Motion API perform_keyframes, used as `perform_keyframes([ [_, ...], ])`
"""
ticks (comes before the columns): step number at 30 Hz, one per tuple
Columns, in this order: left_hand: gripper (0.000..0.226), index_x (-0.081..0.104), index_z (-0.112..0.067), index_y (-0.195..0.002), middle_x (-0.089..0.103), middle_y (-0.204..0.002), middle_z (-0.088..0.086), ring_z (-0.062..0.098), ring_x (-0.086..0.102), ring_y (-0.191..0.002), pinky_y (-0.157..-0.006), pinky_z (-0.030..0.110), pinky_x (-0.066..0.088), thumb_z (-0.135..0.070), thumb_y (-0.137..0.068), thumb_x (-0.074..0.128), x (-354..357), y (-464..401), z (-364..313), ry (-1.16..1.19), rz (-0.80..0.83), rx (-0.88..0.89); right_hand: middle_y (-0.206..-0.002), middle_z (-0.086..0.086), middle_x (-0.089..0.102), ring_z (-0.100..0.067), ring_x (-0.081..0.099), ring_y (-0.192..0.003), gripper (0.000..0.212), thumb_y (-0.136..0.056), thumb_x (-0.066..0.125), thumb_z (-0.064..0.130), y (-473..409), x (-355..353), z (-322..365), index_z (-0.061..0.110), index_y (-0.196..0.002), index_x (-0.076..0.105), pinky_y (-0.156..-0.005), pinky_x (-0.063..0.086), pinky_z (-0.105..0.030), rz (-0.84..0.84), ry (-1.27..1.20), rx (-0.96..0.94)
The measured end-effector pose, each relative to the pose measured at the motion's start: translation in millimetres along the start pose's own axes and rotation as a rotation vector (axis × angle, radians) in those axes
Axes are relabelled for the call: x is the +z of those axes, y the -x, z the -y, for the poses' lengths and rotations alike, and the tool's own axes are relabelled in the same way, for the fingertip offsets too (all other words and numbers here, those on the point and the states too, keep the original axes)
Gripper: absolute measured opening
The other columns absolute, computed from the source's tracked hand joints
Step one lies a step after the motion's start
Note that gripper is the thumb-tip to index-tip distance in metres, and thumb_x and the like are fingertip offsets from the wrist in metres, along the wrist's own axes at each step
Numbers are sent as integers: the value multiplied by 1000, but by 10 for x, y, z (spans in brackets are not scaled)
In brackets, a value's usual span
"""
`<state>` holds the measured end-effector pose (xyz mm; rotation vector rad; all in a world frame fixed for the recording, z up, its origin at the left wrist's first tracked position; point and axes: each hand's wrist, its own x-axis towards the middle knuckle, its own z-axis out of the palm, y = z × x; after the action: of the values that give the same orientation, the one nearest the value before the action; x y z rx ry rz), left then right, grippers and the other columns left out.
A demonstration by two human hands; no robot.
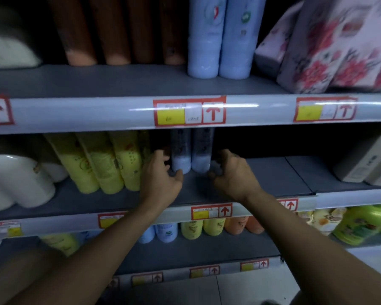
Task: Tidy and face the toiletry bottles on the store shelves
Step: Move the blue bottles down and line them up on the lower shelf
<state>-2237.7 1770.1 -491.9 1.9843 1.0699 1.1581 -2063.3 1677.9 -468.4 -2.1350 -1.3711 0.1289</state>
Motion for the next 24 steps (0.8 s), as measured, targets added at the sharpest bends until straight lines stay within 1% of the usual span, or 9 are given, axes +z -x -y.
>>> perform_keyframes([
  [3, 45, 56, -28, -114, 64, -115, -3, 13, 65, -102, -83, 33, 61, -8, -82, 81, -112, 130, -92, -3, -12, 126, -118, -7, 73, -30, 70, -107, 50, -82, 67, 39, 200, -193, 47, 19, -127, 62, -89, 57, -43, -22, -54, -25],
  [6, 41, 59, -33, -115, 63, -110, -12, 6, 64, -96, -76, 38, 61, -14, -83, 78, -225, 306, -171, 31, 13, 189, -110, 7, 72, -12, 69, -99, 46, -81, 56, 52, 369, -392, 92, 27, -117, 70, -85, 59, -40, -50, -118, -88],
  [7, 39, 60, -32, -115, 63, -109, -13, 6, 64, -95, -75, 40, 60, -16, -84, 76, -260, 366, -202, 36, 23, 210, -106, 11, 70, -7, 68, -96, 39, -83, 57, 51, 410, -464, 108, 28, -111, 72, -83, 59, -38, -69, -134, -119],
  [10, 34, 64, -28, -112, 63, -104, -16, 7, 64, -91, -72, 38, 59, -12, -86, 77, -384, 483, -393, 56, 14, 281, -96, 17, 68, -4, 67, -88, 15, -89, 65, 33, 554, -695, 193, 27, -100, 72, -72, 58, -33, -208, -206, -233],
  [15, 29, 67, -21, -101, 64, -94, -12, 14, 64, -84, -69, 29, 53, 1, -84, 75, -733, 437, -1108, 100, -100, 466, -92, 10, 68, -4, 66, -85, 20, -90, 65, 17, 827, -985, 537, 16, -110, 67, -75, 54, -26, -545, -296, -433],
  [17, 29, 67, -19, -98, 63, -92, -9, 14, 63, -82, -69, 28, 52, 5, -83, 74, -855, 368, -1400, 111, -133, 532, -98, 7, 69, -4, 67, -90, 25, -93, 61, 21, 831, -1097, 719, 14, -116, 66, -80, 55, -26, -624, -318, -481],
  [19, 30, 66, -20, -98, 63, -93, -10, 12, 64, -84, -72, 26, 53, 4, -82, 73, -949, 295, -1673, 114, -139, 559, -110, 5, 68, -7, 67, -103, 34, -94, 58, 27, 785, -1233, 905, 14, -125, 63, -89, 56, -30, -641, -345, -482],
  [22, 30, 65, -23, -102, 61, -98, -14, 9, 65, -89, -76, 22, 54, -2, -82, 71, -1036, 168, -1980, 114, -107, 540, -134, 6, 60, -8, 58, -126, 49, -95, 59, 26, 657, -1409, 1134, 16, -142, 53, -105, 51, -33, -588, -377, -421],
  [24, 30, 64, -23, -104, 60, -102, -14, 8, 65, -91, -79, 24, 56, -3, -82, 69, -1059, 27, -2087, 132, -97, 519, -148, 5, 52, -10, 50, -137, 59, -97, 62, 24, 532, -1504, 1242, 17, -153, 43, -113, 45, -34, -548, -353, -338],
])
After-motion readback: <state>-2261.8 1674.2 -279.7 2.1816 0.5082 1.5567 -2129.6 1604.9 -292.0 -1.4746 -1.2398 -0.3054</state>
